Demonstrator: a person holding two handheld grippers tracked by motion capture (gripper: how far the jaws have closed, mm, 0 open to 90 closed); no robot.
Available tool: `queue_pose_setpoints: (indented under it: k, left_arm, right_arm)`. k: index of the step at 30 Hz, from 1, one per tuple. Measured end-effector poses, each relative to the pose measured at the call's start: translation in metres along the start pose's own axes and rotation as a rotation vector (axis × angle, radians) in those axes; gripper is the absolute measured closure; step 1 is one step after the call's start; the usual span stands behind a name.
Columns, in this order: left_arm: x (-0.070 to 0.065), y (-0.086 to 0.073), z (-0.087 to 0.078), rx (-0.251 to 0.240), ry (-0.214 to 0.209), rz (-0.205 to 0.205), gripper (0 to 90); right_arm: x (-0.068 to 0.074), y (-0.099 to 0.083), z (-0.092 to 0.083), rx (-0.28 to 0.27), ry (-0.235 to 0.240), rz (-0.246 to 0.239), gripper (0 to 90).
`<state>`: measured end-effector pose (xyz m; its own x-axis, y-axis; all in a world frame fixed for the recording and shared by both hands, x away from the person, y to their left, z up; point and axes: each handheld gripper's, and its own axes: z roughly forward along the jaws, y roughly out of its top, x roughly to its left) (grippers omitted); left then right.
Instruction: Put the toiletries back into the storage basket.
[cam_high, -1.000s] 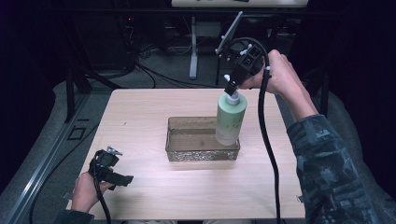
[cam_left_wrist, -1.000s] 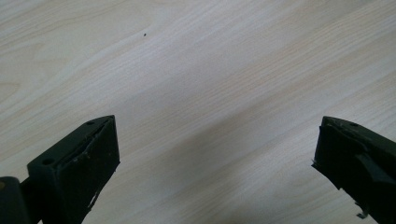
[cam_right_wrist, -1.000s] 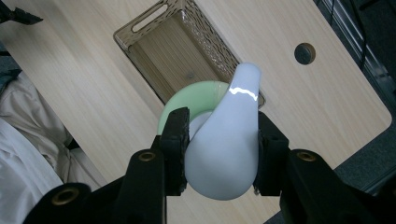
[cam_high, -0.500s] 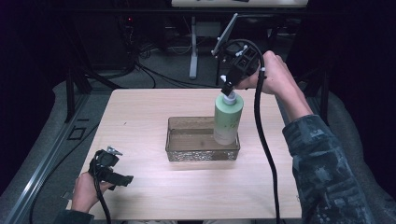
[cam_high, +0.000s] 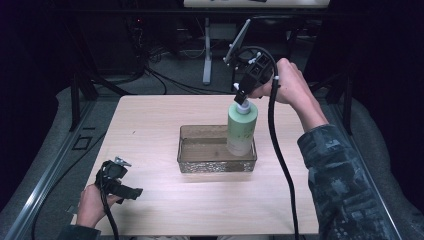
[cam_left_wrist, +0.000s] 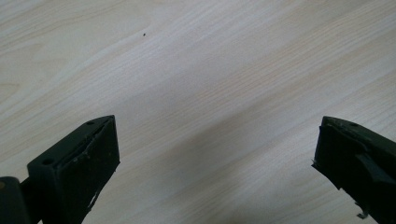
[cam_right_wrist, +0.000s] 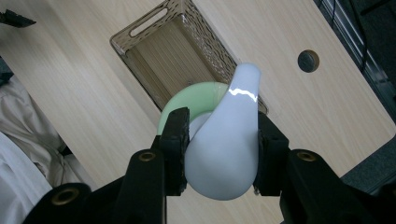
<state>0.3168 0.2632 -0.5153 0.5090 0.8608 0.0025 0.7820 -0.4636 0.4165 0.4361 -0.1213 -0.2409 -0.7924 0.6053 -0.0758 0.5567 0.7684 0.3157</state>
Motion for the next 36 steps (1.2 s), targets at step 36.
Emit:
queue_pose_setpoints:
  k: [36]
  left_arm:
    - [0.0, 0.0, 0.001, 0.005, -0.001, 0.004, 0.1]
  right_arm:
    - [-0.007, -0.015, 0.037, 0.038, 0.021, 0.021, 63.2]
